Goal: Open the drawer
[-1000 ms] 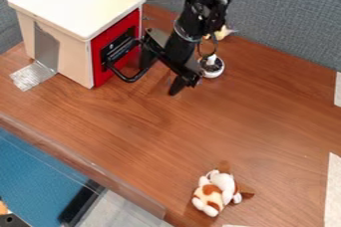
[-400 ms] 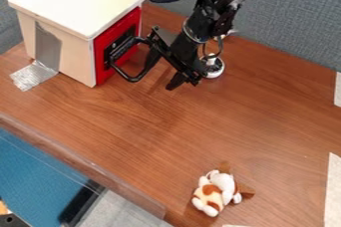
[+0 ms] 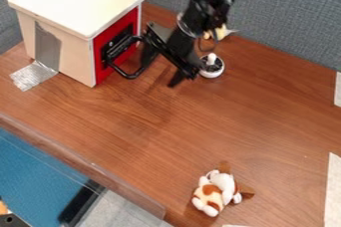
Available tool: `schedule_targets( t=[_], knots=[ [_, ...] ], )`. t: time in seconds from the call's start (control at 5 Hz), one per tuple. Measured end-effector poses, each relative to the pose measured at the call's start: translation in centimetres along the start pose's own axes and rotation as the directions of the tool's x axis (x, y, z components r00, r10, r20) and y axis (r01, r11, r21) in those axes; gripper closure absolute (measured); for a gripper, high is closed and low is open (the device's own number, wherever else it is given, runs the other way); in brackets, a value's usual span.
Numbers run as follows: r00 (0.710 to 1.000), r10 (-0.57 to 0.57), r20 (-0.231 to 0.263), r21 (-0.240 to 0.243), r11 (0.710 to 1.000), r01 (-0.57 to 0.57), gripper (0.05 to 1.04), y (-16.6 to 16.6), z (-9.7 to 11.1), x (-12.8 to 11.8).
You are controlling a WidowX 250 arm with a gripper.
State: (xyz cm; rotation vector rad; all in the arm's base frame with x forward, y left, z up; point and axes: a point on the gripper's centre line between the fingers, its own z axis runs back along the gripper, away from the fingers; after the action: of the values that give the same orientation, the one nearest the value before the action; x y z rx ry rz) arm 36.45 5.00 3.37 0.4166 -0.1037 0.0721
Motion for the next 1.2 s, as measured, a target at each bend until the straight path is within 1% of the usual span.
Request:
schedule_targets(
  t=[0.2, 0.4, 0.6, 0.8, 1.0, 1.2],
  knots=[
    [0.998, 0.043, 0.042, -0.001, 0.999, -0.043, 0.083, 1.5, 1.8, 0.0],
    [0.998, 0.044, 0.046, 0.005, 0.999, -0.044, 0.083, 1.6, 1.9, 0.0],
    [1.0, 0.027, 0.016, 0.009, 1.0, -0.027, 0.083, 1.2, 0.8, -0.3],
    [0.999, 0.014, -0.031, 0.009, 1.0, -0.014, 0.133, 0.9, -1.2, -0.7],
    [0.999, 0.012, -0.051, 0.007, 1.0, -0.011, 0.419, 0.6, -2.0, -0.7],
    [0.998, 0.018, -0.055, 0.01, 1.0, -0.017, 0.727, 0.6, -2.1, -0.8]
  ],
)
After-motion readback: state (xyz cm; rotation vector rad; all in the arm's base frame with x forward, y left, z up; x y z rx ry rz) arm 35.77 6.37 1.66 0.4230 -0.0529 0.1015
